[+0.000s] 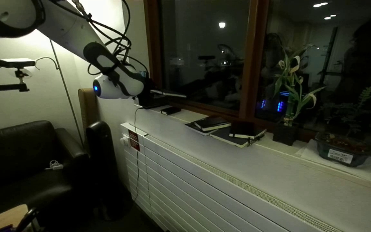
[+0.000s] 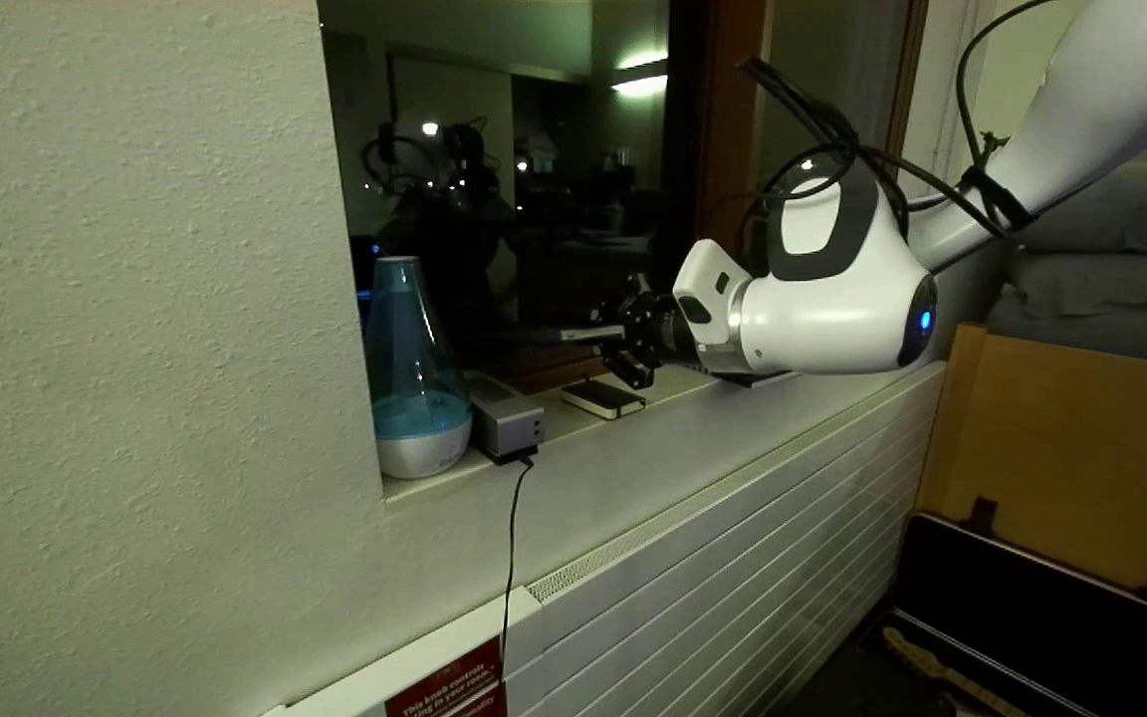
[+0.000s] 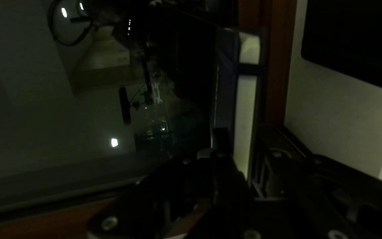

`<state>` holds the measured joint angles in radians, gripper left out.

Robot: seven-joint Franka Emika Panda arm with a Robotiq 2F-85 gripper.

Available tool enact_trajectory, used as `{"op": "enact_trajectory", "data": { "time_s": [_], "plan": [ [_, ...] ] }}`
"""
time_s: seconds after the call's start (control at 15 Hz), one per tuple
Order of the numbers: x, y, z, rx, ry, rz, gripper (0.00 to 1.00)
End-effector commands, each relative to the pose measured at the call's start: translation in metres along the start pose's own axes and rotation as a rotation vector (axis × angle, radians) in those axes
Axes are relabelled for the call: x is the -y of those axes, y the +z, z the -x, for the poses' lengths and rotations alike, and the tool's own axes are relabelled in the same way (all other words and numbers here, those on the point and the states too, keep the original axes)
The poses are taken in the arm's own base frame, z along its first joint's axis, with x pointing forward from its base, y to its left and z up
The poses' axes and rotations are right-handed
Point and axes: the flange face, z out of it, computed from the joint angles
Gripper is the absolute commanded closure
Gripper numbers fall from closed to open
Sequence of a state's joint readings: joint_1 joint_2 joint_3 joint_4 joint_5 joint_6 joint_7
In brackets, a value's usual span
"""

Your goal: Move some books to the right

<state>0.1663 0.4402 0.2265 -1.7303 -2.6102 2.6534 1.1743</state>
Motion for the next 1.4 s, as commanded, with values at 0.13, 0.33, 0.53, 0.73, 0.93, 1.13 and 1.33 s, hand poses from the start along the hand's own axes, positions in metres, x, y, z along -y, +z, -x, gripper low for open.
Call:
{"op": "enact_trajectory", "data": {
  "time_s": [0.13,0.33,0.53,0.73,0.93,1.13,1.33],
  "plan": [
    [-0.003,0.017,-0.019,-0.017,-0.083,0.036,0.95],
    [0.0,0.018,-0.017,-0.016,-0.1,0.029,0.95],
    [0.004,0.015,-0.011,-0.01,-0.104,0.014,0.95],
    [0.004,0.015,-0.005,-0.006,-0.11,0.003,0.95],
    [0.002,0.012,0.002,-0.001,-0.118,-0.007,0.95],
    [0.001,0.005,0.004,-0.006,-0.124,-0.025,0.95],
    [0.001,0.0,0.009,-0.001,-0.118,-0.034,0.95]
  ]
}}
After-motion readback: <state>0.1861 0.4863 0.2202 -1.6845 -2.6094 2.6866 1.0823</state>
